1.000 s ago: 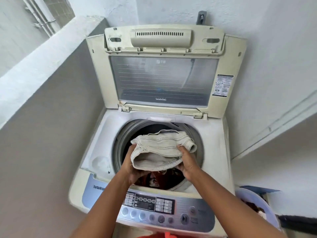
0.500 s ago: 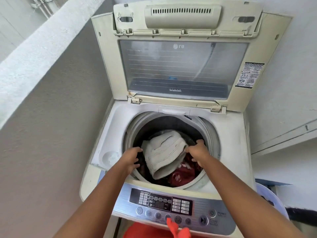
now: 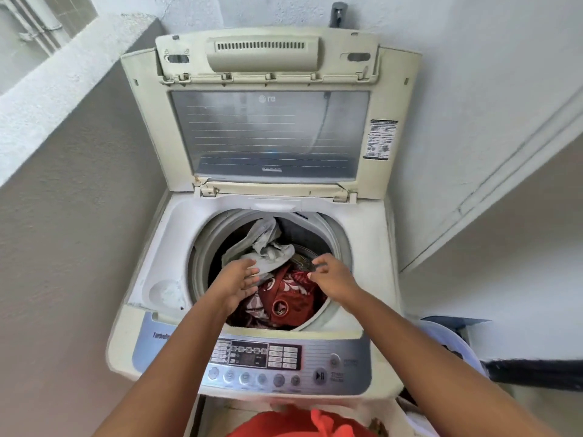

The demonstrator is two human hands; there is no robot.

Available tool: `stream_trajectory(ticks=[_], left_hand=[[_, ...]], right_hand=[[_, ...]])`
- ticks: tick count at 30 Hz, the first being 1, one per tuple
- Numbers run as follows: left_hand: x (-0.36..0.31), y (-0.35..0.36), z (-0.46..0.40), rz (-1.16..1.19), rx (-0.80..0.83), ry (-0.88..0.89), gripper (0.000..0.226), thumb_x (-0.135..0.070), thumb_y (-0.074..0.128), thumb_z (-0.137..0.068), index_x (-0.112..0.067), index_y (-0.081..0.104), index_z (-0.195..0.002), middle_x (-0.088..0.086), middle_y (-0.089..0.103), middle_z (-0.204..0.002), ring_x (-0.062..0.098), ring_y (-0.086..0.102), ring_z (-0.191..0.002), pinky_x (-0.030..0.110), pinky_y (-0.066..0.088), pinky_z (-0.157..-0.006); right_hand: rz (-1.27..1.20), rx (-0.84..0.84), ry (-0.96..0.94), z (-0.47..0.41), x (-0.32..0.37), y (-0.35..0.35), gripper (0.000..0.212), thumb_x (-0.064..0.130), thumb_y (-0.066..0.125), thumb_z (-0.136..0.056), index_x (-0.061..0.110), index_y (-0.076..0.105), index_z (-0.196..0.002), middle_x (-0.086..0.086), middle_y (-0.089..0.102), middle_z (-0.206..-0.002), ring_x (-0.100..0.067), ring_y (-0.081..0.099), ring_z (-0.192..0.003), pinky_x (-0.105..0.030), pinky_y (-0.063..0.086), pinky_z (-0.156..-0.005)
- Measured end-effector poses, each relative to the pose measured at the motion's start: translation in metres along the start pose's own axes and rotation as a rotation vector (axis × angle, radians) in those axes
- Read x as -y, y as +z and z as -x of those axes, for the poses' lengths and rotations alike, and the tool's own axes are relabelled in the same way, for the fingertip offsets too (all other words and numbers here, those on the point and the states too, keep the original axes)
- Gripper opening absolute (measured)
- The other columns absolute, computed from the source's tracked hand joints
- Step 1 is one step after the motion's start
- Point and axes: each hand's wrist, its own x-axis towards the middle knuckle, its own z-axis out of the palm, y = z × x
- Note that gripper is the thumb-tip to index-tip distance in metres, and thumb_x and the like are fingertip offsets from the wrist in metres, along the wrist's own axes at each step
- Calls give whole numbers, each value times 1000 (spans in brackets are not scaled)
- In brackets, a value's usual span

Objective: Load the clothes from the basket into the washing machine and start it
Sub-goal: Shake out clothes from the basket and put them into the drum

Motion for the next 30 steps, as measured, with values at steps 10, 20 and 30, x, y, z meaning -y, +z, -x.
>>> stream_trajectory(ticks=[10,20,30], left_hand=[[17,130,61,-7,137,139,24,-19,51,-102,-9,57,-124,12,64,-118,23,63,-102,35,50,-88],[61,244,116,-36,241,236,17,-9,52,-99,-12,56,-116,11,65,-110,26,65,-102,34,53,-90],[130,330,137,-83,307,192,19,-9,54,-99,-11,56,-118,12,66,-111,26,65,-103,30,53,-87]], right_hand=[[-156,-218,-300,64,-55,-93,16,13,58,-92,27,66,-95,3,66,-87,-17,69,-69,-43,58,-67],[-182,-364,-257,118,-154,-183,21,6,59,-90,25,67,-94,4,68,-86,-16,68,-71,-37,56,-69],[-185,-408,-110,156,-269,-245,28,4,61,-91,31,66,-94,6,67,-95,-20,69,-84,-32,58,-80]])
